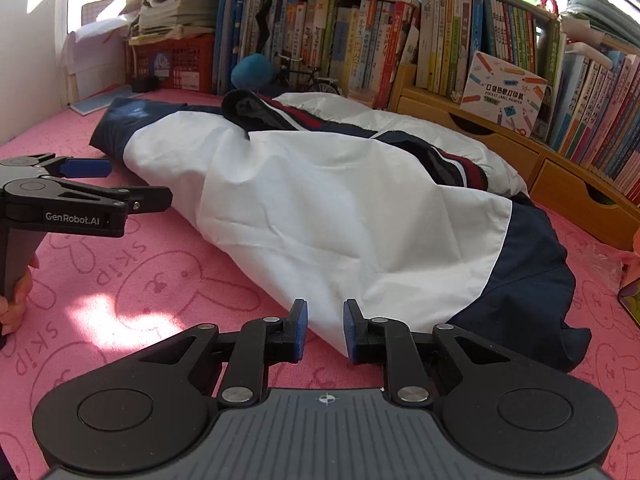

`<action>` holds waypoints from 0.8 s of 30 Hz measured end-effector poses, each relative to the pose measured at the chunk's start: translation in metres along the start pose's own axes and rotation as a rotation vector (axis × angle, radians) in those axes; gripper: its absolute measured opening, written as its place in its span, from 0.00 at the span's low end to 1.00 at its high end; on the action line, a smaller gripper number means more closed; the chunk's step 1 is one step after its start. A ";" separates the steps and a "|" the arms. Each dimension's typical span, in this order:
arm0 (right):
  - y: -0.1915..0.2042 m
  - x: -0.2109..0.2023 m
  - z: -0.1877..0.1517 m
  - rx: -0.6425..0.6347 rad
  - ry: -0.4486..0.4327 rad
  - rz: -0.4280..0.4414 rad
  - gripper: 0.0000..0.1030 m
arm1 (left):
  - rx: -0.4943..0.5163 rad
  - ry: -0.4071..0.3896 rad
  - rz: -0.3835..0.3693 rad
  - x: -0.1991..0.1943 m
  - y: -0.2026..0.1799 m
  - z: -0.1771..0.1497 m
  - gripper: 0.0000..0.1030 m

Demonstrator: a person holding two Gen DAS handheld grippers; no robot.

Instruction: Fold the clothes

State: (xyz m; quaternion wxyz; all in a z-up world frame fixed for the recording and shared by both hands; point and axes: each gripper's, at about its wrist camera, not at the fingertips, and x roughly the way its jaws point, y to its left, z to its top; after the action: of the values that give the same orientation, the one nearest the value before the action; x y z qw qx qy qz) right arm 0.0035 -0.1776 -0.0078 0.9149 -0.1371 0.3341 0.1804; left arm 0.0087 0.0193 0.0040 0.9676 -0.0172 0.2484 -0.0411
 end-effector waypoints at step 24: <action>-0.047 0.043 0.104 0.173 -0.236 -0.361 0.08 | -0.038 -0.014 -0.014 0.000 0.008 0.002 1.00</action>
State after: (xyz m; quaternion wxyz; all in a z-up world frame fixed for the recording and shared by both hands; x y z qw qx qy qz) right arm 0.1122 -0.1705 0.0473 0.9734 -0.0936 0.2090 -0.0008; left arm 0.0105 0.0276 0.0047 0.9685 -0.0375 0.2424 -0.0433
